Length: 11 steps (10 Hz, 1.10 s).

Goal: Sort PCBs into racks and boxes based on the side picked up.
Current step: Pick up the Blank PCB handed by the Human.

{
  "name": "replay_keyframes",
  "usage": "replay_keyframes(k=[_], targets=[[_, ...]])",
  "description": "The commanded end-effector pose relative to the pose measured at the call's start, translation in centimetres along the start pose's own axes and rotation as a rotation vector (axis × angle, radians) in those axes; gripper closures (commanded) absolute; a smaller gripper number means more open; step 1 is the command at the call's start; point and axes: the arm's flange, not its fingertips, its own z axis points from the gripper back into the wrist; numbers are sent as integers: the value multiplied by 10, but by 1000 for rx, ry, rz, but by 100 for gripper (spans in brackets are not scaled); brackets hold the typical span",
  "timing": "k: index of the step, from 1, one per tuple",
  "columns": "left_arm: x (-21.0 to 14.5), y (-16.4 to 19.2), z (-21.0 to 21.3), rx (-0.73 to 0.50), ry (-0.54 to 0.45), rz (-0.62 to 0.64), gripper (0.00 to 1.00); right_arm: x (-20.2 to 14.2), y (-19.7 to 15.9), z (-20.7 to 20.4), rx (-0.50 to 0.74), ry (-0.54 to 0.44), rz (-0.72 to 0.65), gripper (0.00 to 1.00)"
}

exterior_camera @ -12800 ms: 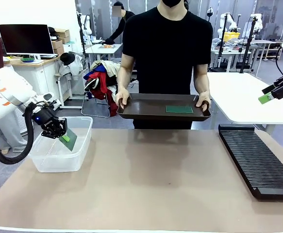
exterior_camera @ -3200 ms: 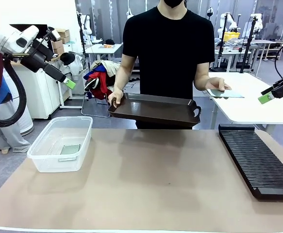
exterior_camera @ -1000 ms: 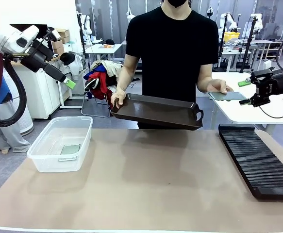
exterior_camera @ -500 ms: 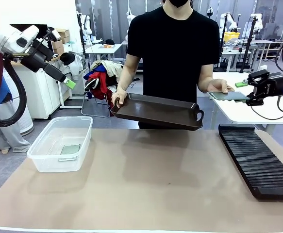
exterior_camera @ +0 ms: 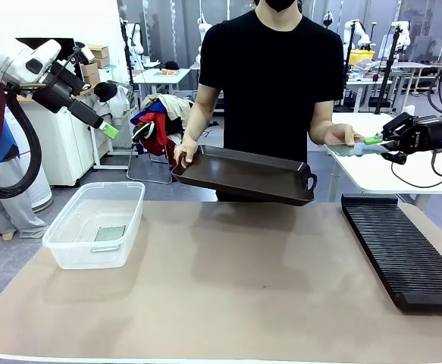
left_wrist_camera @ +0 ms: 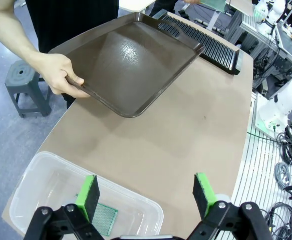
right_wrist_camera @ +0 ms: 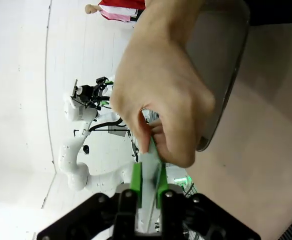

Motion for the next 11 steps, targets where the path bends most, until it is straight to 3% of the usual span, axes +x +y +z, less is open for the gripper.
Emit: replay_keyframes(k=[1,7,9,11], targets=[[-1,0,0,-6,1,-10,0,4,6,1,25,12,-33,100],[-1,0,0,-6,1,-10,0,0,3,5,41,43,-58,100],[-1,0,0,-6,1,-10,0,2,7,2,10,-18,-87,100],[-1,0,0,-6,1,-10,0,-4,-1,3,23,23,-35,100]])
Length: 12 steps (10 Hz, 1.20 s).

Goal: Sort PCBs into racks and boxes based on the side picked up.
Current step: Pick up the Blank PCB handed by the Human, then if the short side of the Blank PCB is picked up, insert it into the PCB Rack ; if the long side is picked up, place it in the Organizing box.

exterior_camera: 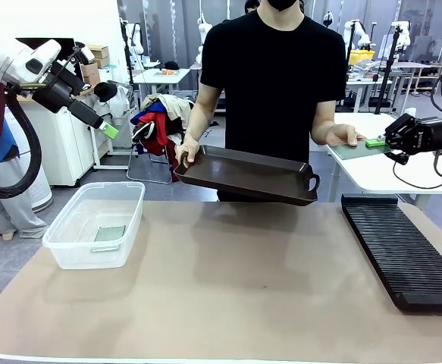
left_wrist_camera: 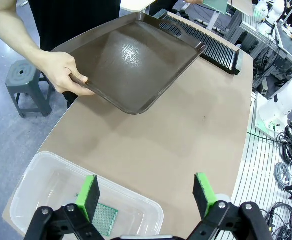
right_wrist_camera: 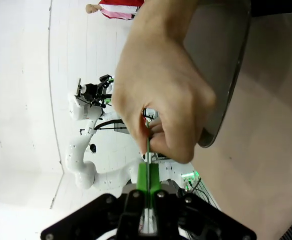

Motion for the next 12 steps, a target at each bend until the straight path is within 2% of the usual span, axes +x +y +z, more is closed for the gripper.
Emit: replay_keyframes(k=[1,12], targets=[[-1,0,0,-6,1,-10,0,0,0,-1,4,5,10,100],[-1,0,0,-6,1,-10,0,0,0,-1,4,5,10,100]])
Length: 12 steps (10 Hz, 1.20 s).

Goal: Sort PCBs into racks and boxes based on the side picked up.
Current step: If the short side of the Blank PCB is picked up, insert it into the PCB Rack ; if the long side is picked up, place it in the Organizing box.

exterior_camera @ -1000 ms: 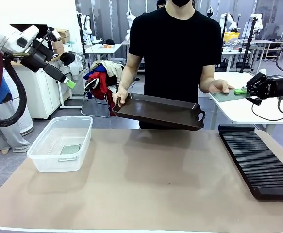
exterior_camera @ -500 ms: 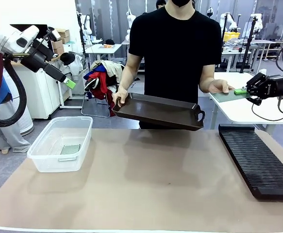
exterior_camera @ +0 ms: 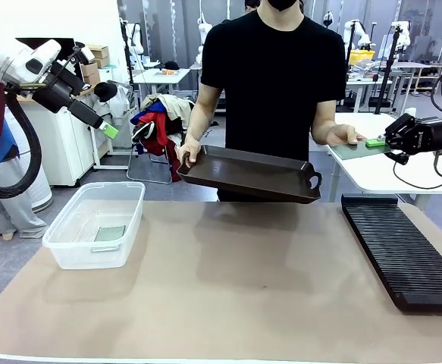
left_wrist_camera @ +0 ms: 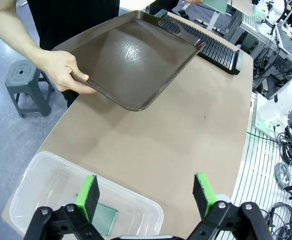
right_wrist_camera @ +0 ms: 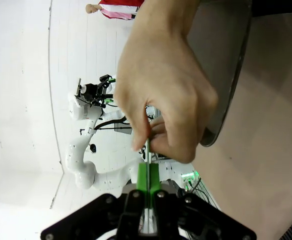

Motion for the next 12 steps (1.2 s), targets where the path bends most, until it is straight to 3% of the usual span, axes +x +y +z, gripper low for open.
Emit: replay_keyframes(k=[1,11,12], targets=[[-1,0,0,-6,1,-10,0,0,0,-1,4,6,10,100],[-1,0,0,-6,1,-10,0,0,0,0,0,0,0,98],[-1,0,0,-6,1,-10,0,-10,10,7,-13,12,138,98]])
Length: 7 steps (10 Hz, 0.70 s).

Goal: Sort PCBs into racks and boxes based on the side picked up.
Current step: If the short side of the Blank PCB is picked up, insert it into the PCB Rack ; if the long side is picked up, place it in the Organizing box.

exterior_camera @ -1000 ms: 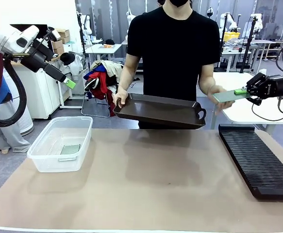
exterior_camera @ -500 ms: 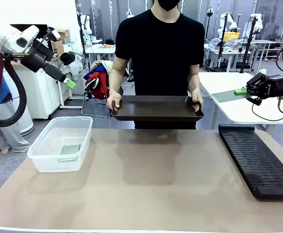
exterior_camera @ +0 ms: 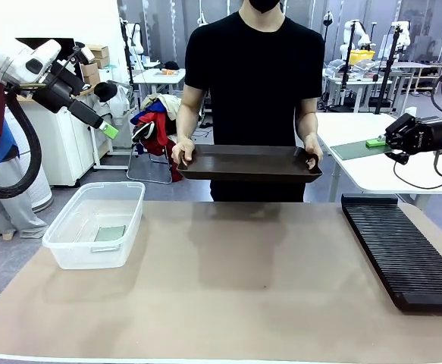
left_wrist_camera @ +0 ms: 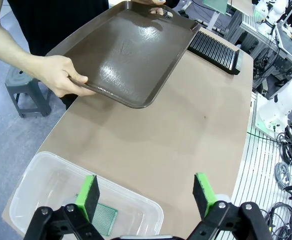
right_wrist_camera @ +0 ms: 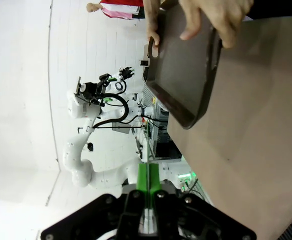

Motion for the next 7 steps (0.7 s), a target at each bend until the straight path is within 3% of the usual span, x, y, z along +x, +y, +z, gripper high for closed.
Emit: replay_keyframes(k=[1,3,5,7], targets=[[-1,0,0,-6,1,-10,0,-20,17,13,-13,3,229,98],[-1,0,0,-6,1,-10,0,-40,34,29,8,13,425,98],[-1,0,0,-6,1,-10,0,-57,53,42,9,-33,723,98],[-1,0,0,-6,1,-10,0,-72,65,59,-33,-6,984,98]])
